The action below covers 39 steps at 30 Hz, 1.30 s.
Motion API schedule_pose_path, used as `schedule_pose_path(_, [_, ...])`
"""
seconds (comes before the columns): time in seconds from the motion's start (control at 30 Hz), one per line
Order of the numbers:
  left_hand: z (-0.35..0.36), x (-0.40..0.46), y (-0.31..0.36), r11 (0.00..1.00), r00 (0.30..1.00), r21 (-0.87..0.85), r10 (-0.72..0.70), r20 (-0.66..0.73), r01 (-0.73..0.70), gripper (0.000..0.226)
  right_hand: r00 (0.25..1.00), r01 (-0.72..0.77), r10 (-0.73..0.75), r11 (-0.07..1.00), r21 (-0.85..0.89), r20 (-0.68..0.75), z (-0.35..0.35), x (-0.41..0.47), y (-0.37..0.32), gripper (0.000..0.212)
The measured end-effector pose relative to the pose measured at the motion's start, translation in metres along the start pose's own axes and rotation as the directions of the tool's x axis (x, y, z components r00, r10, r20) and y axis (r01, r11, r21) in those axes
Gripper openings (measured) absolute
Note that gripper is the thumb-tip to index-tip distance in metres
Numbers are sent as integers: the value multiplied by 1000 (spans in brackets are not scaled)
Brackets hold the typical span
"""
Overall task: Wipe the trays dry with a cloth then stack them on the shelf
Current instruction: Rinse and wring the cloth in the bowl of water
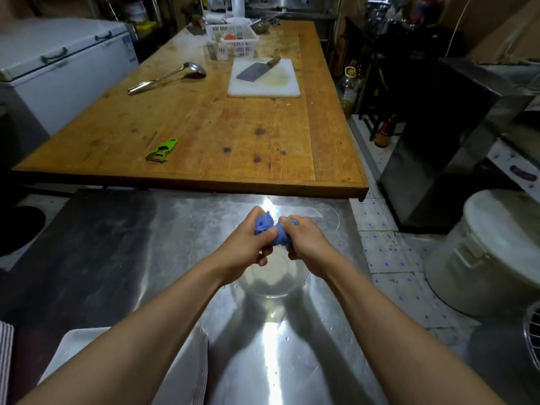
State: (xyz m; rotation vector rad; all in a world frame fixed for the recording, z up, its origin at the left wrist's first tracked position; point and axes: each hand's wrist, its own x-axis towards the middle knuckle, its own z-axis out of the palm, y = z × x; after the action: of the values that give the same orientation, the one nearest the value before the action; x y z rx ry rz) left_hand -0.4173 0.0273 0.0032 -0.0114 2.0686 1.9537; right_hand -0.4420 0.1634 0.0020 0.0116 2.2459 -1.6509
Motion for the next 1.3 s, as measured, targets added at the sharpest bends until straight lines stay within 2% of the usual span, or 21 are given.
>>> schedule_pose_path(0.1, [0, 3, -8, 903, 989, 408, 148, -8, -132, 18, 987, -146, 140, 987, 71, 77, 3, 6, 2, 31])
schedule_pose_path(0.17, [2, 4, -15, 805, 972, 563, 236, -16, -186, 20, 974, -211, 207, 977, 39, 89, 7, 10, 4, 31])
schedule_pose_path(0.3, [4, 8, -30, 692, 939, 672, 344, 14, -263, 25, 954, -294, 296, 955, -52, 52, 13, 17, 11, 31])
schedule_pose_path(0.4, [4, 10, -37, 609, 916, 731, 398, 53, -307, 29, 935, -348, 351, 936, -54, 48, 16, 21, 16, 31])
schedule_pose_path(0.47, [2, 11, -40, 616, 920, 728, 387, 54, -302, 28, 931, -361, 363, 932, -37, 39, 17, 21, 18, 33])
schedule_pose_path(0.6, [-4, 15, -35, 708, 972, 685, 235, -2, -171, 27, 950, -310, 311, 950, -32, 23, 14, 18, 14, 31])
schedule_pose_path(0.73, [-9, 8, -23, 806, 993, 584, 114, 8, -98, 25, 967, -249, 249, 968, -7, 53, 6, 9, 4, 17])
schedule_pose_path(0.8, [-11, 3, -16, 919, 999, 394, 35, -25, -22, 14, 978, -197, 196, 980, 8, 78, 2, 3, 1, 17])
schedule_pose_path(0.87, [-11, 2, -8, 992, 994, 86, -90, -58, 95, 8, 990, -109, 106, 994, 28, 88, -4, -4, 0, 19])
schedule_pose_path(0.9, [-12, 2, -5, 981, 983, -92, -178, -49, 173, 9, 995, -46, 44, 999, 16, 87, -6, -8, 1, 21])
schedule_pose_path(0.93, [-14, 1, -1, 923, 960, -279, -278, -6, 266, 9, 994, 30, -29, 1000, -9, 102, -9, -12, 3, 26])
schedule_pose_path(0.97, [-16, 0, 2, 819, 925, -441, -372, 78, 366, 11, 985, 118, -111, 992, -45, 131, -11, -15, 4, 34])
schedule_pose_path(1.03, [-20, -4, 9, 600, 838, -592, -459, 295, 537, 21, 943, 306, -277, 941, -148, 187, -10, -18, 8, 40])
schedule_pose_path(1.07, [-20, -6, 11, 533, 812, -618, -450, 371, 578, 23, 922, 377, -345, 904, -203, 177, -7, -19, 8, 33])
schedule_pose_path(1.13, [-19, -9, 14, 512, 811, -630, -401, 425, 584, 24, 903, 427, -426, 868, -254, 62, 1, -18, 8, 14])
schedule_pose_path(1.17, [-17, -10, 15, 561, 828, -609, -376, 416, 561, 25, 902, 416, -431, 876, -244, -12, 5, -18, 8, 17])
schedule_pose_path(1.23, [-15, -12, 17, 752, 885, -483, -300, 356, 449, 27, 922, 342, -368, 920, -191, -119, 10, -16, 5, 31])
schedule_pose_path(1.3, [-14, -13, 17, 934, 950, -265, -170, 264, 241, 17, 960, 242, -254, 964, -109, -119, 9, -12, 1, 39])
